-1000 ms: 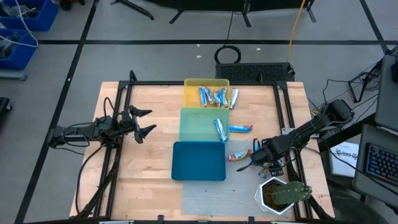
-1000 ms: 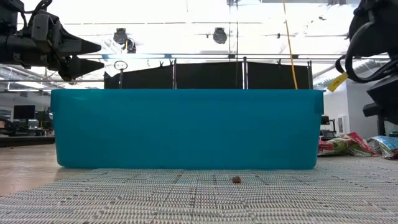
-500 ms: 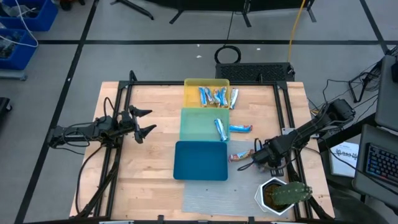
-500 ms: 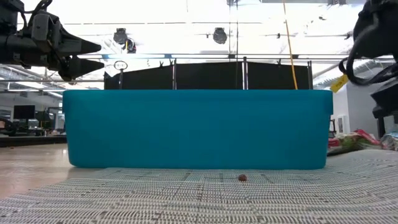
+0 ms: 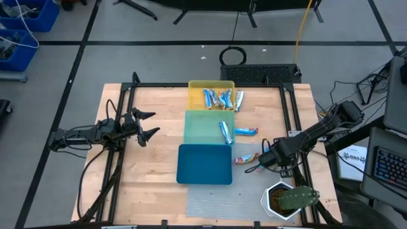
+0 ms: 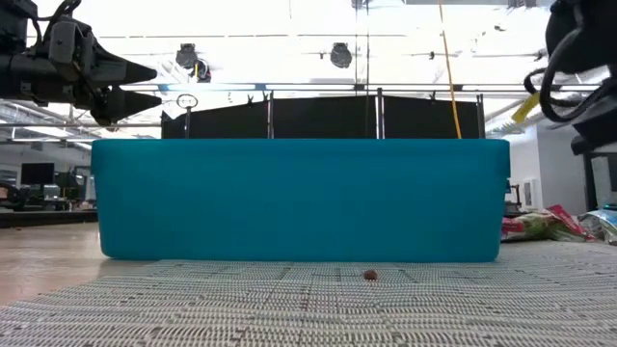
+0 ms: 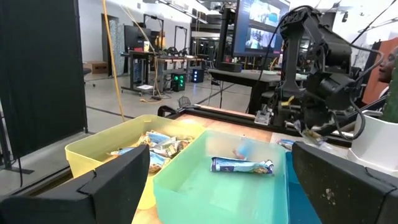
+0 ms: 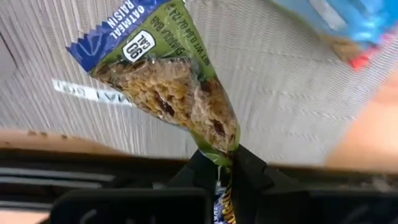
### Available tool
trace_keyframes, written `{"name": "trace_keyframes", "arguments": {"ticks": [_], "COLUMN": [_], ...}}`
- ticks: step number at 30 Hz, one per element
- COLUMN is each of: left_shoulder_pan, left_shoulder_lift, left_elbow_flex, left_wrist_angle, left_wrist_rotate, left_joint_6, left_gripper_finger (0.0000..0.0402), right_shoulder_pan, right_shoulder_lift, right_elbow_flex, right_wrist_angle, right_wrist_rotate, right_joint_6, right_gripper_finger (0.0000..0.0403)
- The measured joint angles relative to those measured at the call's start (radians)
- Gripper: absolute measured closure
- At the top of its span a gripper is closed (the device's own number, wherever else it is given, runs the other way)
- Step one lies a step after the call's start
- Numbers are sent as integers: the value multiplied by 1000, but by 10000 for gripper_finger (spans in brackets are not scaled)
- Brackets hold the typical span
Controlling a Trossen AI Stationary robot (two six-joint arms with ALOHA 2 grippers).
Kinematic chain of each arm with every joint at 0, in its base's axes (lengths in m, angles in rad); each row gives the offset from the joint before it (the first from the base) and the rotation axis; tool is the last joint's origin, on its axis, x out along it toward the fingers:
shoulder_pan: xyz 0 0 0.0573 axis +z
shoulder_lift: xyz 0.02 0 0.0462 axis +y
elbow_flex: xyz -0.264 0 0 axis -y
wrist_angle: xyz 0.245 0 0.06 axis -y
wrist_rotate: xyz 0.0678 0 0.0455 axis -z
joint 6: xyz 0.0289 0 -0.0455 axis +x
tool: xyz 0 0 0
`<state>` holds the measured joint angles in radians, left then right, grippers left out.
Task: Pick and place Granola Bars by type
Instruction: Put the blue granola bar into the green bin
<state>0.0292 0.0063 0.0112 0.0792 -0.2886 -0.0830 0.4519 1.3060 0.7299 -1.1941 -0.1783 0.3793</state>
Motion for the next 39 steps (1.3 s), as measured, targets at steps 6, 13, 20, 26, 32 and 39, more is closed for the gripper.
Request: {"name": "trace_keyframes", "arguments": {"ticks": [6, 13, 20, 26, 32, 39], "left_shoulder_pan": [0, 0, 0, 0, 0, 0], "left_shoulder_lift": [0, 0, 0, 0, 0, 0], "left_elbow_flex": [0, 0, 0, 0, 0, 0], "left_wrist_angle": [0, 0, 0, 0, 0, 0], "left_wrist_rotate": [0, 0, 0, 0, 0, 0], "left_joint_6": [0, 0, 0, 0, 0, 0], "left_gripper_finger": [9, 9, 9, 9, 9, 9], "right_shoulder_pan": [0, 0, -28, -112, -237, -374], "right_shoulder_lift": [0, 3, 10, 21, 67, 161], "right_elbow_flex": [137, 351, 550, 660, 716, 775], "right_wrist_angle": [-168, -349, -376, -375, -375, -311], "right_wrist_rotate": [54, 110, 158, 185, 179, 176], "right_joint_6": [-26, -27, 57, 134, 274, 446], "right_gripper_finger": [392, 393, 393, 393, 393, 393]}}
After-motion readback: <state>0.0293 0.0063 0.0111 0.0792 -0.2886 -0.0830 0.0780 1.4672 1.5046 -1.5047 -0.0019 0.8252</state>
